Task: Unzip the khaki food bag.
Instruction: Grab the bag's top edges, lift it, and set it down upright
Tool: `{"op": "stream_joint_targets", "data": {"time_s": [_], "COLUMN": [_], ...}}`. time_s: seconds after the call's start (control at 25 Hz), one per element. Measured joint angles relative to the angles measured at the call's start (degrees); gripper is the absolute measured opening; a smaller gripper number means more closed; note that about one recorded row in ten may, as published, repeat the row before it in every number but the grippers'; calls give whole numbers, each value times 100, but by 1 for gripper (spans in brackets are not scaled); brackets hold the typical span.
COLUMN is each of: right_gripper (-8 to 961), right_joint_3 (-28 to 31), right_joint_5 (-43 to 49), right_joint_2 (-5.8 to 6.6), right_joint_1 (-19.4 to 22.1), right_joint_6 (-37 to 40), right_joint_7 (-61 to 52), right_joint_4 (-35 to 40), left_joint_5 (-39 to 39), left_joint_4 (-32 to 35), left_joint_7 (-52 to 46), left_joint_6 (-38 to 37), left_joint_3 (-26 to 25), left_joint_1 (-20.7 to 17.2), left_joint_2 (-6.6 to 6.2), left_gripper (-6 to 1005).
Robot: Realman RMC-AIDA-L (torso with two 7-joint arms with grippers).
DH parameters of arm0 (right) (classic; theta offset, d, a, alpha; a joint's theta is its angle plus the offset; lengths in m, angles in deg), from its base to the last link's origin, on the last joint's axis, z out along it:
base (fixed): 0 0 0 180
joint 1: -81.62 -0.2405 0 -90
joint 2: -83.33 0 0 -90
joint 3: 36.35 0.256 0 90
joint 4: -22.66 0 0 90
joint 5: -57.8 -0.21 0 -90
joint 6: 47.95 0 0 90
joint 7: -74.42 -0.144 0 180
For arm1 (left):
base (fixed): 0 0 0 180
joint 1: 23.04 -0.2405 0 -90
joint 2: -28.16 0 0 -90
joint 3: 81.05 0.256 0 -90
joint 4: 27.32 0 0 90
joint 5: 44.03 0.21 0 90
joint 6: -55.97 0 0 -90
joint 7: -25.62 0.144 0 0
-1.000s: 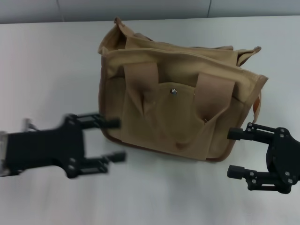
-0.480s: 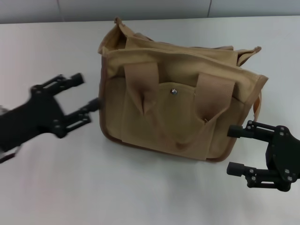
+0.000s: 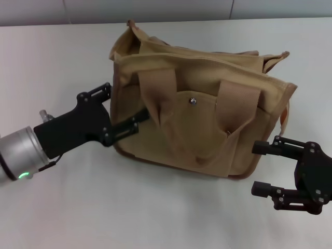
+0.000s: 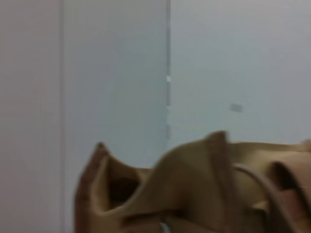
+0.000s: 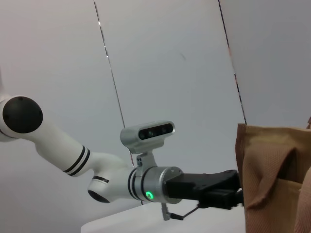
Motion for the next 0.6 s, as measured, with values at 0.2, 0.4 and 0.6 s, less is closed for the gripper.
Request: {"op": "stream_joint_targets", "data": {"time_s": [0.2,0.4,0.6], "right_gripper": [788,787,787], "right_joint_3": [5,13,18], "right_joint_5": [-6,-33,-327], "right_joint_2": [0,4,22], "right_joint_1": [0,-12,62], "right_joint_6": [0,10,118], "right_joint_7": [0,1,-1], "right_joint_4": [-93,-110,-118], "left_joint_5": [-384,-416,-612], "left_joint_4": [-189,-247,-294], "left_joint_7": [140,181,193], "left_joint_6": [326,540,582], "left_joint_3": [94,189,155], "left_joint_1": [100,177,186], "left_joint_2": [-6,-5,-2], "left_gripper": [634,624,507]}}
